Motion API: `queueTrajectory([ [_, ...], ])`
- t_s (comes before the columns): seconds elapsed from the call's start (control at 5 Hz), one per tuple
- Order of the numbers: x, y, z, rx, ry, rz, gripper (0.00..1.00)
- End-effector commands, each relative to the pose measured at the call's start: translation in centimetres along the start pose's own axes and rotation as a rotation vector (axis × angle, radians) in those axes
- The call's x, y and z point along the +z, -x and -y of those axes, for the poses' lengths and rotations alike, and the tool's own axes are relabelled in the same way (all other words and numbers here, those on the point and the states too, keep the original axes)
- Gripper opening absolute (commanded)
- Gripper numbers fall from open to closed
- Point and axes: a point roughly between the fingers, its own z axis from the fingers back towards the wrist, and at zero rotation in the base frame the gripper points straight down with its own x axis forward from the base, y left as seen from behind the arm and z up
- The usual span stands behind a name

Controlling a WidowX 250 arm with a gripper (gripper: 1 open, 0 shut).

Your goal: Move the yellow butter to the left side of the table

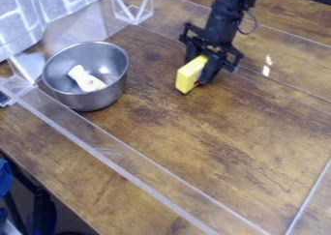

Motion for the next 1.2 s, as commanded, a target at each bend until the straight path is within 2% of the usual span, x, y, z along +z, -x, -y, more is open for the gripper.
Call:
queueTrajectory([
  [0.0,6.6,2.2,-3.2,0.071,-0.010,0.143,0.00],
  [0.2,8.2,3.9,-4.9,0.101,-0.016,0.171,0.00],
  [0.4,8.4,6.2,-7.4,0.148,-0.021,0.171,0.00],
  [0.6,6.1,8.0,-10.7,0.181,-0.028,0.142,0.00],
  [0.8,3.6,7.5,-12.0,0.188,-0.013,0.144,0.00],
  [1.0,2.5,5.7,-11.4,0.163,0.002,0.148,0.00],
])
